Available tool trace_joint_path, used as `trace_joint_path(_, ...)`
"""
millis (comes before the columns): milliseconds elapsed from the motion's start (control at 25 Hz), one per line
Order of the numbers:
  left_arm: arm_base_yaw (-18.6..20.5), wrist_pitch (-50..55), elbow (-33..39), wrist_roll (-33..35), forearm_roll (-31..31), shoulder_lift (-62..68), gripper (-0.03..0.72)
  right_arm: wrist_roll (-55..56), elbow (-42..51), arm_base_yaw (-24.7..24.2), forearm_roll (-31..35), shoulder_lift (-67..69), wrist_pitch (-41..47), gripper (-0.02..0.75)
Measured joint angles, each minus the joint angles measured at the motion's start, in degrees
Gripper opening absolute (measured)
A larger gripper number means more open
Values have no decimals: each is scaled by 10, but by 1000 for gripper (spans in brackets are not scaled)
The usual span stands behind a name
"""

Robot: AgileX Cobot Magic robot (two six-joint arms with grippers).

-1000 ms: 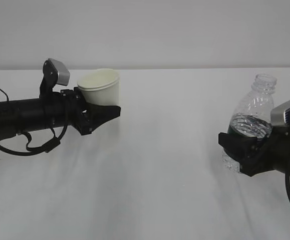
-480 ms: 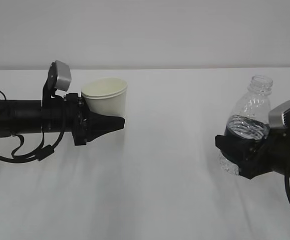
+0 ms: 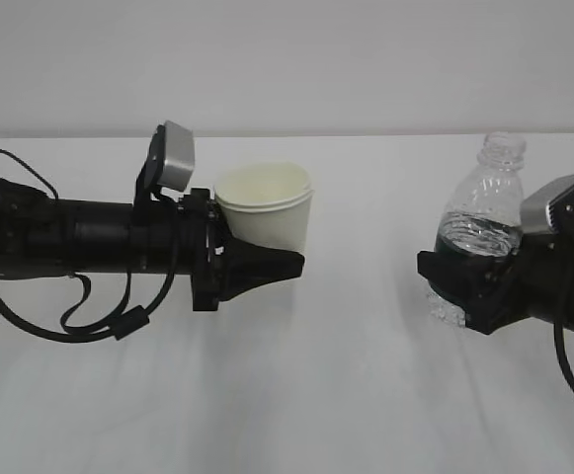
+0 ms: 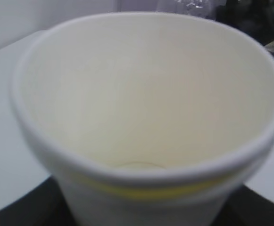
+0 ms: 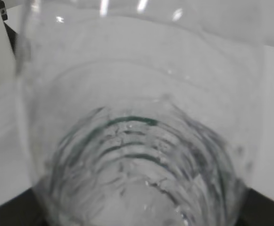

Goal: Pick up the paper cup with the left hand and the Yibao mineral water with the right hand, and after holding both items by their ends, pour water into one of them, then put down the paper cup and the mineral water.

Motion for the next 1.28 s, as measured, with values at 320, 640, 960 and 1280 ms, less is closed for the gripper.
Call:
trace_joint_path(320, -54, 0, 0, -13, -1, 0, 440, 12, -37, 0, -48, 0, 26, 462)
trace_joint_path(640, -96, 0, 0, -16, -1, 0, 439, 16, -73, 0, -94, 0, 59, 462)
trace_joint_path(960, -117, -2, 0, -17, -1, 0, 439, 19, -107, 0, -131, 0, 62, 462)
trace_joint_path(1280, -117, 12, 0, -17, -1, 0, 438, 20, -147, 0, -162, 0, 64, 462)
